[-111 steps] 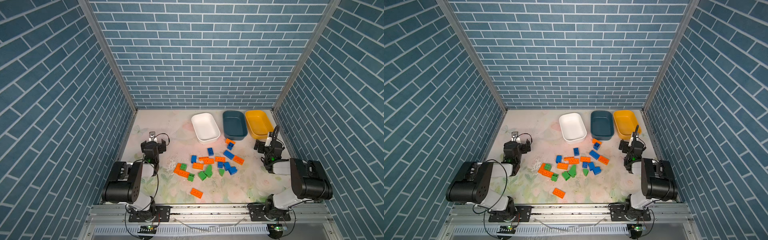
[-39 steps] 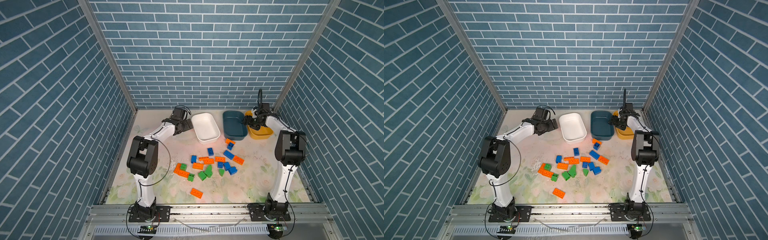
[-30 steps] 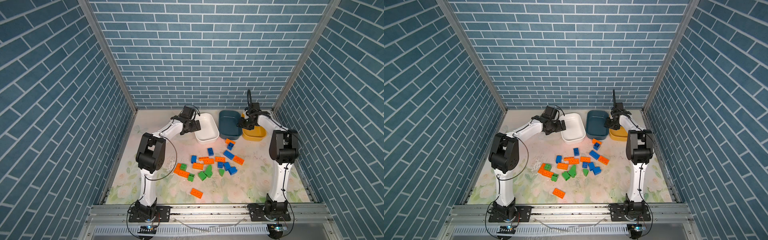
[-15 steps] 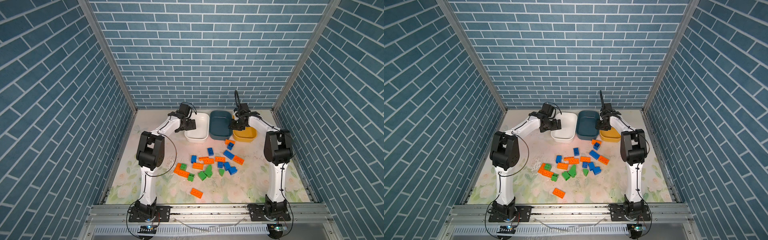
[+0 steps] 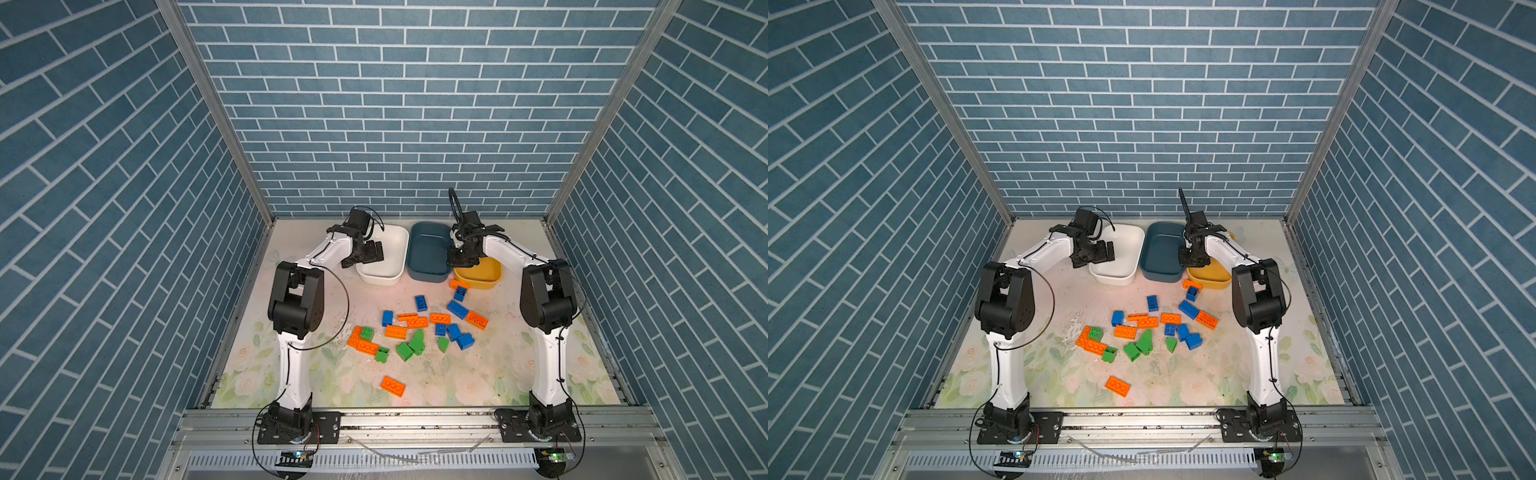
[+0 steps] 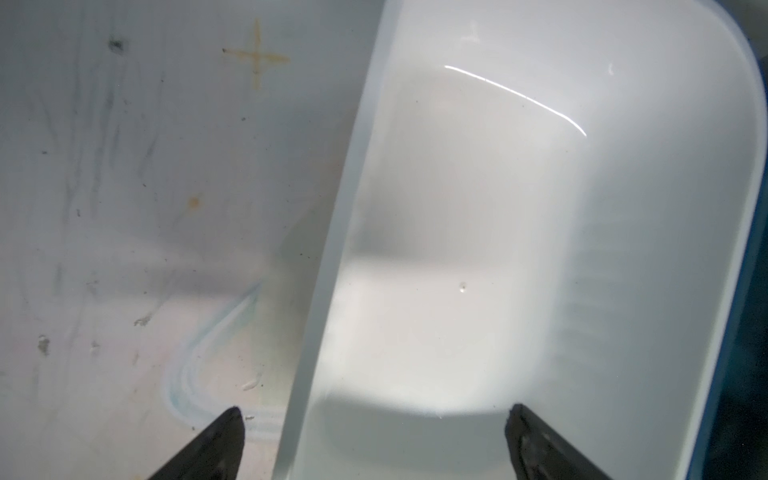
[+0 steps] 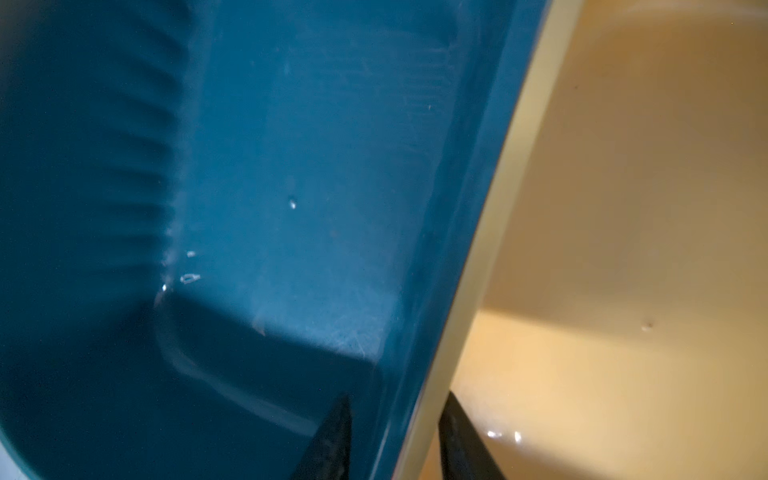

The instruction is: Sort the legos into containers by color

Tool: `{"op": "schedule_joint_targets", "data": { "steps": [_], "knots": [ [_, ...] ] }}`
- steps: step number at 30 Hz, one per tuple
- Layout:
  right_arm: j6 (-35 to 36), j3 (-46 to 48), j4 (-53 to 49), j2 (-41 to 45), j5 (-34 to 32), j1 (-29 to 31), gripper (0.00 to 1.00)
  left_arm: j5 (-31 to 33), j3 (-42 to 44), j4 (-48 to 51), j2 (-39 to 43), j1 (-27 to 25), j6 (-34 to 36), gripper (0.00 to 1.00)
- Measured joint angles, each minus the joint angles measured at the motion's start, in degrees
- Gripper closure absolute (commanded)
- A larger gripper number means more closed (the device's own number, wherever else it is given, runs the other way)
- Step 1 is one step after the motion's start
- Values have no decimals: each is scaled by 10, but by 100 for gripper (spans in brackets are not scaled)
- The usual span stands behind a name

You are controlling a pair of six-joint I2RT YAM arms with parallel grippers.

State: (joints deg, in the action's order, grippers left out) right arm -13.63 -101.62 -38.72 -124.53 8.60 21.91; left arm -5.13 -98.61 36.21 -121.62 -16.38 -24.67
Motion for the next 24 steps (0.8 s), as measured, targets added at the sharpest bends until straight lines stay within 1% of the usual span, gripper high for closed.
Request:
{"op": "schedule_joint_targets", "data": {
  "steps": [6,11,16,19,22,24],
  "knots": [
    [40,-2,-22,0,-1,4,68,-20,38,-10,8,0,-14,1],
    [84,-2,-40,0,-5,4,67,-44,63,-17,14,-2,-30,1],
    [112,-2,-53,0,-12,5,64,-59,67,-23,17,-16,-39,1],
    [111,-2,-54,0,-17,6,61,-65,73,-27,23,-23,-44,1],
    [106,-2,-54,0,-30,6,57,-65,81,-25,33,-25,-47,1],
    [102,-2,-53,0,-40,6,55,-50,83,-19,39,-25,-51,1]
  ]
}}
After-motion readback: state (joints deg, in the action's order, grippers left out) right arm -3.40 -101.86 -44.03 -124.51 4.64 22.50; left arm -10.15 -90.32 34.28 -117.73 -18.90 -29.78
